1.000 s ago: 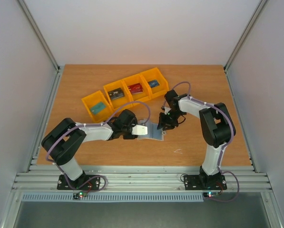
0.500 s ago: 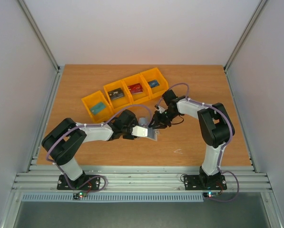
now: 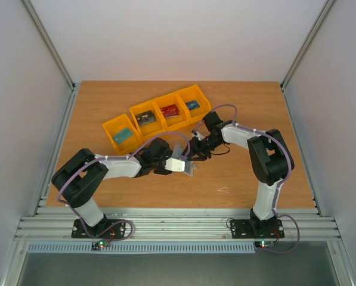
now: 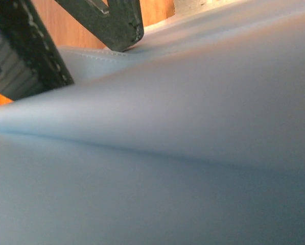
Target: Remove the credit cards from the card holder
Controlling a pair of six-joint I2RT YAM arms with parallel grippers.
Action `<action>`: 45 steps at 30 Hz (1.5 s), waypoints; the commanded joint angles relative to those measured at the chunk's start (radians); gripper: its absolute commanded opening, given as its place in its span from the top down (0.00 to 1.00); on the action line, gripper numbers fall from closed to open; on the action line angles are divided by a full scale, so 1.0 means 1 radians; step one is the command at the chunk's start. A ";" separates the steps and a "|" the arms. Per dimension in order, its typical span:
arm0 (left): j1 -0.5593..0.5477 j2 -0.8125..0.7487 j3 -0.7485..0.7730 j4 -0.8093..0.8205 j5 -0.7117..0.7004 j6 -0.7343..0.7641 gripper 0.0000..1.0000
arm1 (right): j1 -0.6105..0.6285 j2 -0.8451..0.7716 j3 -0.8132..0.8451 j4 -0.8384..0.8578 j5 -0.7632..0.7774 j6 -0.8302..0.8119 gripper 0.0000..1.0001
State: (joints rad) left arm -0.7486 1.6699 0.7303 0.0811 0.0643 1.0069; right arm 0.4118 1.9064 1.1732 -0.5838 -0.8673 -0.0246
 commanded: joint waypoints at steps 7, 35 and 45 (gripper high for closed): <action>-0.009 -0.062 -0.030 -0.094 0.043 0.086 0.34 | 0.018 0.018 0.009 -0.059 0.068 -0.017 0.65; 0.166 -0.253 0.173 -0.412 0.136 -1.167 0.05 | 0.081 -0.080 0.080 -0.316 0.504 -0.068 0.64; 0.192 -0.253 0.081 -0.222 0.288 -1.459 0.12 | 0.147 -0.060 0.078 -0.316 0.575 -0.025 0.59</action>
State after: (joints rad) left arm -0.5560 1.4136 0.8501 -0.2367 0.3149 -0.3058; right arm 0.5320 1.8244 1.2285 -0.8906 -0.3328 -0.0746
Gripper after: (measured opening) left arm 0.895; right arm 0.407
